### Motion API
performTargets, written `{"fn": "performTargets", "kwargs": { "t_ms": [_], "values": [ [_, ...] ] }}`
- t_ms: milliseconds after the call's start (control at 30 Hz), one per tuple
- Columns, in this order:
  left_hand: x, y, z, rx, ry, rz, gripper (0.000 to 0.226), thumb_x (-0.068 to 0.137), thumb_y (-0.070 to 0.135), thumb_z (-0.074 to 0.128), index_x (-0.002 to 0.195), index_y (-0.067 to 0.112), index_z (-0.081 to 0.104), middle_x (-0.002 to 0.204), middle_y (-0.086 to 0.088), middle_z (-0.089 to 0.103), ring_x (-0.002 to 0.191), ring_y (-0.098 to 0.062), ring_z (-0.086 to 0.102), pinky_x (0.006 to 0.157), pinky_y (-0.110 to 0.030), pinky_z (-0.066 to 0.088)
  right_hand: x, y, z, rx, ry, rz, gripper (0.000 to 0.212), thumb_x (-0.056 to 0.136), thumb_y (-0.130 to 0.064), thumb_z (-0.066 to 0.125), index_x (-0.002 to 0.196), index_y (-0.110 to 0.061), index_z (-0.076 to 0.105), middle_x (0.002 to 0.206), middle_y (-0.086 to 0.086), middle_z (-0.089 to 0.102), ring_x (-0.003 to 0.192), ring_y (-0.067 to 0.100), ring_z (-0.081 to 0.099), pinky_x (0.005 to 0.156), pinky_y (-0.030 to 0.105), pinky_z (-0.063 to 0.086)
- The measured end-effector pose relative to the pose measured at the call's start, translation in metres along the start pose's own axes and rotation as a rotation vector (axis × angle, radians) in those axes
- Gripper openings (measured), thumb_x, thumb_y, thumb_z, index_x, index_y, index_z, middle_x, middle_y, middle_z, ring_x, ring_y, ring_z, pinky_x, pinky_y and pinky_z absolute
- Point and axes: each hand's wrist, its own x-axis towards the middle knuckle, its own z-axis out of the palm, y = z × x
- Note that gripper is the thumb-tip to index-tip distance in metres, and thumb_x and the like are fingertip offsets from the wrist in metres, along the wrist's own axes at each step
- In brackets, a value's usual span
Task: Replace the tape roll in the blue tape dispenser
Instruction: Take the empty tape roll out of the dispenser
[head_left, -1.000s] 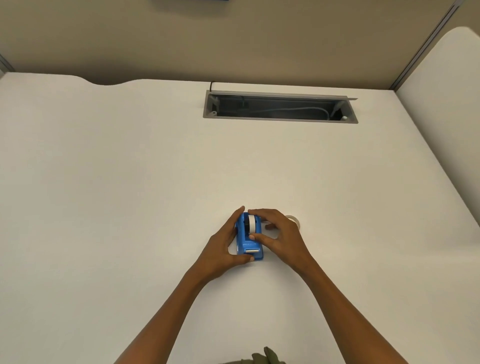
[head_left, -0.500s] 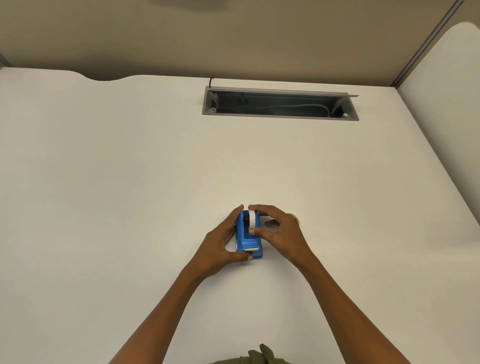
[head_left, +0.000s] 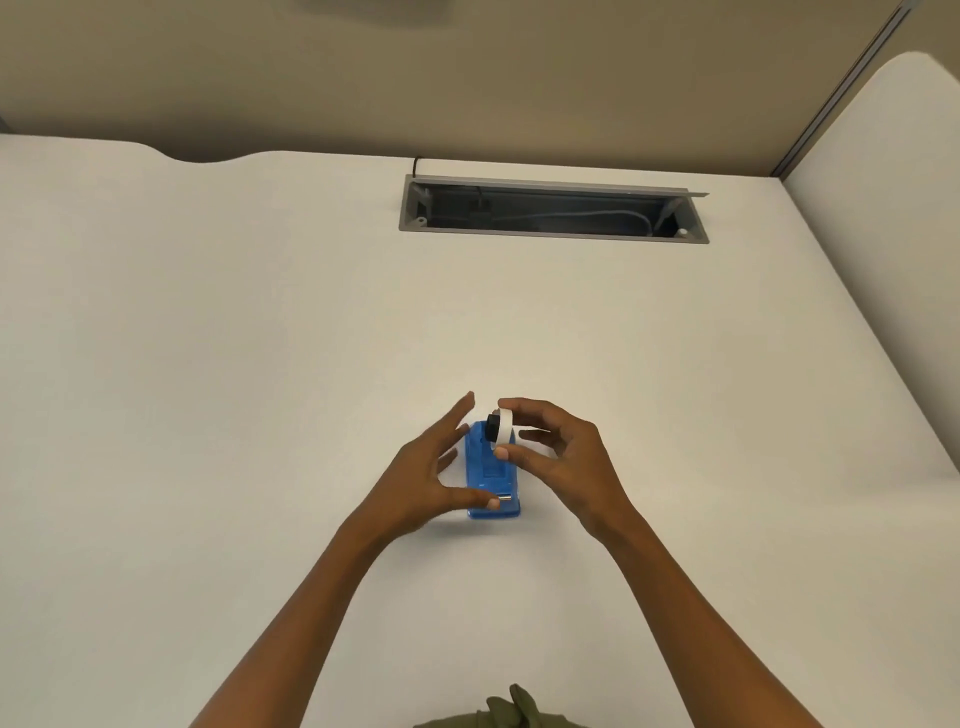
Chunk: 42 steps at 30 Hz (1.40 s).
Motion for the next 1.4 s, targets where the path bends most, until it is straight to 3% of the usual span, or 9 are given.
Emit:
{"fn": "performTargets", "kwargs": {
  "t_ms": [233, 367, 467, 567, 767, 933, 1067, 1233, 1400],
  "values": [
    [-0.005, 0.03, 0.005, -0.081, 0.206, 0.079, 0.057, 0.071, 0.011, 0.078, 0.119, 0.033, 0.058, 0.118, 0.018, 0.06, 0.105, 0.01, 0.057, 0.08, -0.005, 0.044, -0.005, -0.006, 0.001, 0.179, 0.023, 0.061, 0.035, 0.079, -0.017, 0.073, 0.113, -0.021, 0.067, 0.103, 0.001, 0.071, 0.091, 0.008, 0.068, 0.074, 0.012, 0.051],
    [-0.008, 0.037, 0.01, -0.171, 0.278, 0.075, 0.035, 0.074, 0.012, 0.075, 0.107, 0.024, 0.069, 0.103, 0.009, 0.072, 0.094, -0.003, 0.066, 0.075, -0.009, 0.048, -0.008, -0.01, 0.0, 0.269, 0.05, 0.071, 0.033, 0.075, -0.026, 0.072, 0.108, -0.021, 0.069, 0.098, 0.004, 0.072, 0.089, 0.019, 0.07, 0.083, 0.031, 0.056],
    [-0.01, 0.04, 0.011, -0.199, 0.266, 0.051, 0.032, 0.074, 0.017, 0.075, 0.105, 0.023, 0.07, 0.099, 0.008, 0.073, 0.092, -0.005, 0.067, 0.078, -0.012, 0.049, -0.01, -0.012, -0.001, 0.324, 0.038, 0.089, 0.041, 0.074, -0.032, 0.072, 0.109, -0.012, 0.068, 0.099, 0.01, 0.074, 0.089, 0.024, 0.072, 0.085, 0.039, 0.056],
    [-0.01, 0.042, 0.01, -0.271, 0.256, 0.006, 0.027, 0.073, 0.021, 0.075, 0.1, 0.024, 0.072, 0.094, 0.007, 0.075, 0.091, -0.01, 0.069, 0.085, -0.021, 0.05, -0.011, -0.014, 0.0, 0.34, 0.024, 0.094, 0.041, 0.074, -0.034, 0.07, 0.108, -0.01, 0.07, 0.099, 0.009, 0.075, 0.089, 0.023, 0.072, 0.078, 0.034, 0.058],
    [-0.01, 0.042, 0.01, -0.364, 0.275, -0.001, 0.02, 0.073, 0.022, 0.074, 0.092, 0.029, 0.074, 0.09, 0.006, 0.075, 0.086, -0.013, 0.071, 0.071, -0.014, 0.051, -0.01, -0.012, 0.006, 0.303, 0.026, 0.104, 0.04, 0.078, -0.037, 0.066, 0.108, -0.01, 0.071, 0.099, 0.011, 0.074, 0.087, 0.027, 0.071, 0.082, 0.041, 0.058],
    [-0.009, 0.037, 0.02, -0.318, 0.339, -0.016, 0.018, 0.081, 0.022, 0.069, 0.098, 0.022, 0.072, 0.095, 0.003, 0.074, 0.09, -0.01, 0.069, 0.083, -0.019, 0.051, -0.009, -0.008, 0.011, 0.306, 0.036, 0.121, 0.036, 0.076, -0.037, 0.066, 0.106, -0.017, 0.072, 0.095, 0.005, 0.075, 0.082, 0.022, 0.071, 0.082, 0.032, 0.058],
    [-0.008, 0.033, 0.027, -0.249, 0.388, 0.004, 0.017, 0.084, 0.017, 0.065, 0.1, 0.021, 0.069, 0.099, 0.002, 0.072, 0.091, -0.005, 0.067, 0.079, -0.013, 0.049, -0.008, -0.001, 0.013, 0.304, 0.024, 0.124, 0.031, 0.084, -0.029, 0.064, 0.11, -0.012, 0.069, 0.095, 0.008, 0.074, 0.086, 0.025, 0.068, 0.084, 0.029, 0.056],
    [-0.005, 0.03, 0.035, -0.191, 0.427, 0.027, 0.018, 0.087, 0.015, 0.061, 0.101, 0.025, 0.065, 0.099, 0.005, 0.068, 0.093, 0.0, 0.064, 0.079, -0.01, 0.047, -0.006, 0.004, 0.012, 0.28, 0.001, 0.113, 0.031, 0.089, -0.02, 0.06, 0.117, -0.007, 0.064, 0.096, 0.002, 0.07, 0.086, 0.009, 0.066, 0.087, 0.025, 0.053],
    [-0.002, 0.029, 0.034, -0.217, 0.411, 0.011, 0.016, 0.088, 0.017, 0.06, 0.098, 0.029, 0.065, 0.097, 0.007, 0.069, 0.091, 0.003, 0.063, 0.077, -0.008, 0.046, -0.004, 0.008, 0.012, 0.276, 0.013, 0.099, 0.031, 0.089, -0.012, 0.06, 0.119, -0.009, 0.062, 0.107, 0.005, 0.07, 0.099, 0.015, 0.067, 0.086, 0.019, 0.052]
  ]
}}
